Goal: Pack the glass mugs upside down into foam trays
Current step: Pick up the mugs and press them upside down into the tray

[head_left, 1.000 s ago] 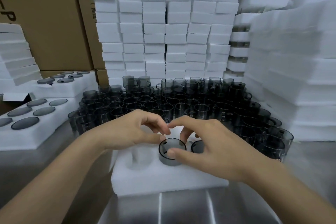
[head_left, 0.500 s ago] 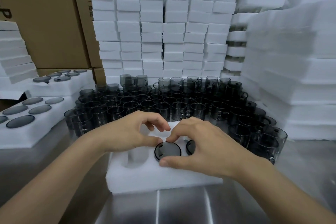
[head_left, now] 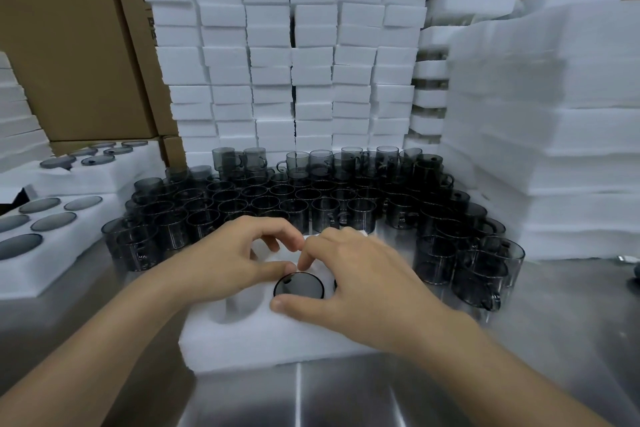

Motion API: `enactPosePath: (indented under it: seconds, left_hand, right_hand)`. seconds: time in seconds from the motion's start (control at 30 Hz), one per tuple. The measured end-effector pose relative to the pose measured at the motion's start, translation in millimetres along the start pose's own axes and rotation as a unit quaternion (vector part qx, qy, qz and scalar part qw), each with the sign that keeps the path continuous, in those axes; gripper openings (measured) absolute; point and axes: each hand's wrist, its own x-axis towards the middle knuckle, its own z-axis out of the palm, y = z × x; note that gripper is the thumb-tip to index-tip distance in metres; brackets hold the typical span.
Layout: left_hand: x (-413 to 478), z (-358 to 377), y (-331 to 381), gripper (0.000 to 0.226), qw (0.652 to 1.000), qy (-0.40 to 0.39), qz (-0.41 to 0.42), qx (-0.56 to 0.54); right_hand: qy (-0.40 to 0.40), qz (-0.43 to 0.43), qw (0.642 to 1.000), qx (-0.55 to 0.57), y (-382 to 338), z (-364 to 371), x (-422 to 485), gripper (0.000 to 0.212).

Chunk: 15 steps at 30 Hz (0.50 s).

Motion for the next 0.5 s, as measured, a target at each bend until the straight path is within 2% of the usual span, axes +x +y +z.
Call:
enactPosePath:
  seconds: [0.17,0.27,0.37,0.43,0.5]
  left_hand:
    - [1.0,1.2,-1.8,0.024,1.0,0.002,0.006,-0.023]
    - [1.1,0.1,-1.5,0.016,0.999,0.003,0.013,-0.05]
    - [0.2,0.6,0.8,0.023,0.998,0.013,0.002,-0.066]
    - [-0.9,4.4,1.3,0.032,1.0,0.007,-0.011,-0.014]
    - [-1.2,9.7,2.5,0.032,0.999,0.004,-0.01,0.037]
  right_hand:
    - [0.004,-0.007,1.0,0.002,2.0,2.8,0.9,0.056]
    - [0.002,0.012,0.999,0.033,10.1,-1.7,2.9,0.056]
    - [0.043,0.058,0.997,0.029,28.6,-17.6,5.9,0.053]
    - [0.067,0.103,0.992,-0.026,46.6,-31.2,8.4,0.04]
    - [0.058,0.168,0.981,-0.08,64.9,-42.6,8.3,0.034]
